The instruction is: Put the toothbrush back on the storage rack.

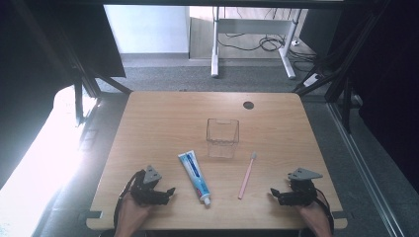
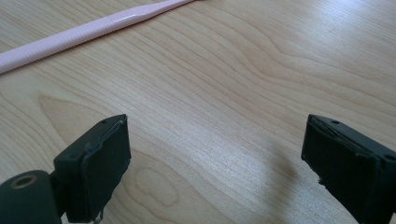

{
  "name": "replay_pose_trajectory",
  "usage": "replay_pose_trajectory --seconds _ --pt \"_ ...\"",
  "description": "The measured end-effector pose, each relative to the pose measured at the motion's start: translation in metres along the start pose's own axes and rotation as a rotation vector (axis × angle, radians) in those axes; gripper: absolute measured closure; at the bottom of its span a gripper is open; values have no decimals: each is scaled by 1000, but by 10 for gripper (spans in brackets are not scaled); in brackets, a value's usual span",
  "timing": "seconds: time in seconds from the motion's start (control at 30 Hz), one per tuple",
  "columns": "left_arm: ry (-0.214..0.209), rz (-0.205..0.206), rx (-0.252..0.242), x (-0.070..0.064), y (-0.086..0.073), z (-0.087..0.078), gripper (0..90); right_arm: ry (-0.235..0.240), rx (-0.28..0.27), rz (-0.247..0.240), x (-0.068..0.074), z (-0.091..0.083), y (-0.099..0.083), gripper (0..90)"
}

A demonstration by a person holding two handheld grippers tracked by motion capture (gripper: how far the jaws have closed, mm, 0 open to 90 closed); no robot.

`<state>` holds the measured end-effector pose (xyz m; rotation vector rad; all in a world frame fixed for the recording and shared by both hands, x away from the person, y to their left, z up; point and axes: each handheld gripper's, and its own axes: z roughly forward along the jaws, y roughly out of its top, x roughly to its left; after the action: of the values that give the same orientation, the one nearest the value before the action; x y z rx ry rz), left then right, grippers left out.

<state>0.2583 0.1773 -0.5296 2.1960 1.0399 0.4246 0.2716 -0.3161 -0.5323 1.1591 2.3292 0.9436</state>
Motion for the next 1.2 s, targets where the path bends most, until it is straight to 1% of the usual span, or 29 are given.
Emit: replay_pose_trajectory --seconds 0.4,0.97,1.2 --pt "1 20 14 -2 0 1 131 1 1 -3 0 -1 0 84" --pt "5 23 13 -3 0 2 132 11 11 -15 2 0 2 90" --pt "11 27 13 -3 0 1 133 20 21 -36 3 0 7 97"
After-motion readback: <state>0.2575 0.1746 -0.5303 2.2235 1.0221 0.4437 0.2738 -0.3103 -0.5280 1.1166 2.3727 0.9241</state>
